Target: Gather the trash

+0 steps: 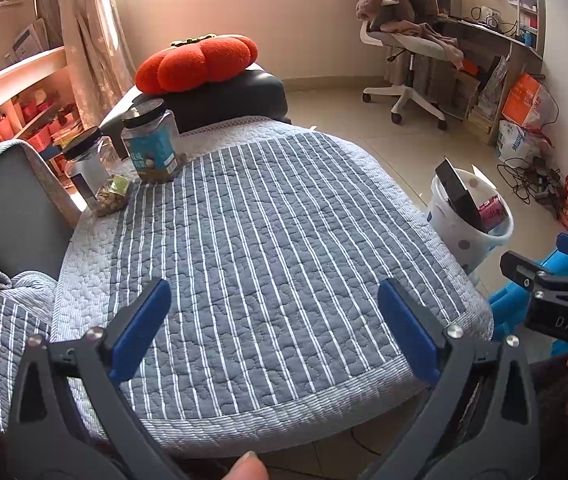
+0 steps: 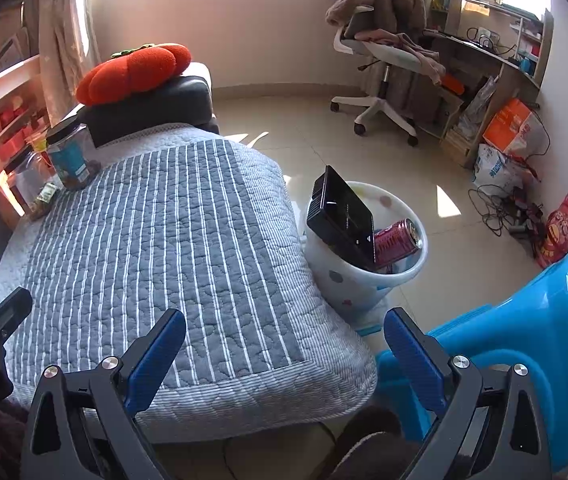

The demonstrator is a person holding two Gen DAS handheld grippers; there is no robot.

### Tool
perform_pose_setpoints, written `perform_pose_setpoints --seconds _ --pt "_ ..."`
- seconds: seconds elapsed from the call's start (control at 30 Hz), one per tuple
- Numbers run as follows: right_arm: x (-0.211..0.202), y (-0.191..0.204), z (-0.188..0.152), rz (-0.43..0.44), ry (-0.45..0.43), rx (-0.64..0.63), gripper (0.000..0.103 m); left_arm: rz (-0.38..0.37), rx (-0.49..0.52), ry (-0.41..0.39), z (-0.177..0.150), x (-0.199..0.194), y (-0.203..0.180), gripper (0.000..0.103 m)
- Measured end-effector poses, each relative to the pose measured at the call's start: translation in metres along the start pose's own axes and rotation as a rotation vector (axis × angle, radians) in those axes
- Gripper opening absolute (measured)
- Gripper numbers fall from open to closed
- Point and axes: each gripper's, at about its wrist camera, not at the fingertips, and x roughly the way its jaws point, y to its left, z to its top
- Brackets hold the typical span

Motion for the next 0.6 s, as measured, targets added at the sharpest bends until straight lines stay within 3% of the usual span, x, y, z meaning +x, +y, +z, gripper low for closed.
perform_pose_setpoints --seconds 0.6 --pt "-0.0003 0.0002 -0.0006 -0.001 0.002 0.000 0.100 0.000 -0.004 0.004 -0.0010 0.0000 0.0007 0.103"
